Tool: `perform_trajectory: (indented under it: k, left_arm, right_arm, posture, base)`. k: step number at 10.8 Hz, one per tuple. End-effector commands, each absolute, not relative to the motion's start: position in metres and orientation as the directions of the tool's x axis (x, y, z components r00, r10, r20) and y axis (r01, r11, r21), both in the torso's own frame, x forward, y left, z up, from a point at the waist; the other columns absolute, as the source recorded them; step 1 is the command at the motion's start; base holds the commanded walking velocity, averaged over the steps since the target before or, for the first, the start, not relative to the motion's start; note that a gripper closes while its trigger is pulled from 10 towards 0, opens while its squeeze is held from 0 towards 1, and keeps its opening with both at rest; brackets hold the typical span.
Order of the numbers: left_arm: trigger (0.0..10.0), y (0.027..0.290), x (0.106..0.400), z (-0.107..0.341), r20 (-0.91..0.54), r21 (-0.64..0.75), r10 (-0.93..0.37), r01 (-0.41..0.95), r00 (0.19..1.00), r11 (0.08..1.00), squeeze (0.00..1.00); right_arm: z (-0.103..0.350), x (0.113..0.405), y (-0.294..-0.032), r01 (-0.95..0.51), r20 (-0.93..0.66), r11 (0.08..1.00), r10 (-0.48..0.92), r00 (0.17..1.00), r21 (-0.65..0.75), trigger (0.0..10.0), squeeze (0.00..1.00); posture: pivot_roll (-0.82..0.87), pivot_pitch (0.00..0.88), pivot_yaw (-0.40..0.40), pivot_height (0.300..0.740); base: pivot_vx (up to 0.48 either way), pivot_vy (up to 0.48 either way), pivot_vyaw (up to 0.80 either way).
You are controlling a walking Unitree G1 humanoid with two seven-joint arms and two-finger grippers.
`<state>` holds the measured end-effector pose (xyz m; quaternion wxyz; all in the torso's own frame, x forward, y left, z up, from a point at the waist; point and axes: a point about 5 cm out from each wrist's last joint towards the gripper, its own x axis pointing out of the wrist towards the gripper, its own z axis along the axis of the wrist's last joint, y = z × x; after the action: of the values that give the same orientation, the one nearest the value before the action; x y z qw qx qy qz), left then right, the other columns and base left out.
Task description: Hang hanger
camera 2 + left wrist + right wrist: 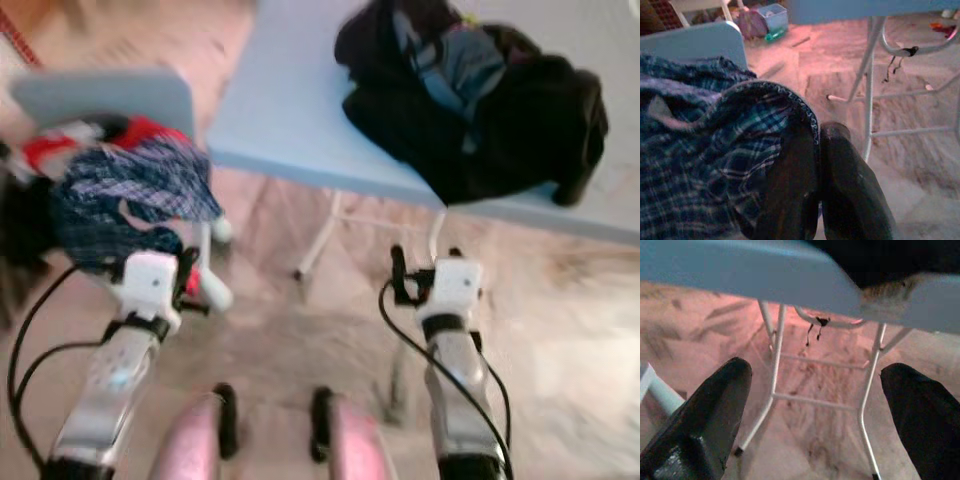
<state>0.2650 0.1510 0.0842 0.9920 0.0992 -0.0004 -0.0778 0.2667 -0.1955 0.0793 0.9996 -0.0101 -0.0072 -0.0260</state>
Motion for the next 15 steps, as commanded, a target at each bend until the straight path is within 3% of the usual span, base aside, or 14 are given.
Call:
perform_trajectory:
  k: [1, 4, 6, 8, 9, 10, 11, 12, 15]
  left_arm:
    - [10.0, 0.150, 0.266, 0.080, -0.027, 0.201, -0.163, 0.166, 0.986, 0.965, 0.00]
    - [10.0, 0.135, 0.298, 0.087, 0.031, 0.211, -0.167, 0.157, 0.985, 0.965, 0.00]
    - [10.0, 0.138, 0.303, 0.089, 0.056, 0.214, -0.144, 0.129, 0.988, 0.968, 0.00]
    - [10.0, 0.146, 0.289, 0.078, 0.038, 0.200, -0.148, 0.137, 0.988, 0.970, 0.00]
    - [10.0, 0.146, 0.281, 0.076, 0.041, 0.186, -0.154, 0.144, 0.987, 0.972, 0.00]
    - [10.0, 0.147, 0.274, 0.074, 0.038, 0.154, -0.160, 0.152, 0.986, 0.976, 0.00]
    - [10.0, 0.146, 0.274, 0.069, 0.019, 0.154, -0.161, 0.156, 0.987, 0.976, 0.00]
    - [10.0, 0.146, 0.274, 0.072, 0.032, 0.154, -0.158, 0.151, 0.987, 0.976, 0.00]
    - [10.0, 0.150, 0.273, 0.073, 0.037, 0.143, -0.124, 0.118, 0.992, 0.983, 0.00]
  right_arm:
    - [0.073, 0.265, -0.199, 0.077, -0.006, 0.997, -0.077, 0.997, -0.015, 10.0, 0.00]
    - [0.078, 0.288, -0.204, 0.111, 0.040, 0.994, -0.110, 0.993, -0.018, 10.0, 0.00]
    - [0.076, 0.288, -0.210, 0.139, 0.047, 0.990, -0.138, 0.989, -0.028, 10.0, 0.00]
    - [0.070, 0.276, -0.210, 0.132, 0.039, 0.991, -0.131, 0.991, -0.034, 10.0, 0.00]
    - [0.063, 0.272, -0.207, 0.113, 0.016, 0.993, -0.112, 0.994, -0.034, 10.0, 0.04]
    - [0.061, 0.272, -0.204, 0.110, 0.009, 0.993, -0.110, 0.994, -0.033, 10.0, 0.28]
    - [0.066, 0.281, -0.199, 0.083, 0.018, 0.996, -0.082, 0.996, -0.036, 10.0, 0.09]
    - [0.073, 0.288, -0.198, 0.063, 0.034, 0.997, -0.061, 0.998, -0.039, 10.0, 0.00]
    - [0.082, 0.300, -0.198, 0.029, 0.051, 0.999, -0.028, 0.998, -0.019, 10.0, 0.00]
  posture:
    - [-0.01, 0.081, -0.026, 0.740]
    - [-0.04, 0.000, -0.021, 0.740]
    - [-0.03, 0.015, -0.016, 0.740]
    - [-0.03, 0.081, -0.019, 0.740]
    - [-0.02, 0.091, -0.027, 0.740]
    - [-0.01, 0.097, -0.039, 0.740]
    - [-0.01, 0.101, -0.051, 0.740]
    - [0.00, 0.104, -0.056, 0.740]
    - [0.01, 0.132, -0.078, 0.740]
  base:
    - [0.000, 0.000, 0.00]
    - [0.000, 0.000, 0.00]
    - [0.000, 0.000, 0.00]
    - [0.000, 0.000, 0.00]
    - [0.000, 0.000, -0.80]
    - [0.000, 0.000, -0.80]
    - [0.000, -0.251, -0.80]
    - [0.000, -0.289, -0.80]
    - [0.000, -0.290, -0.27]
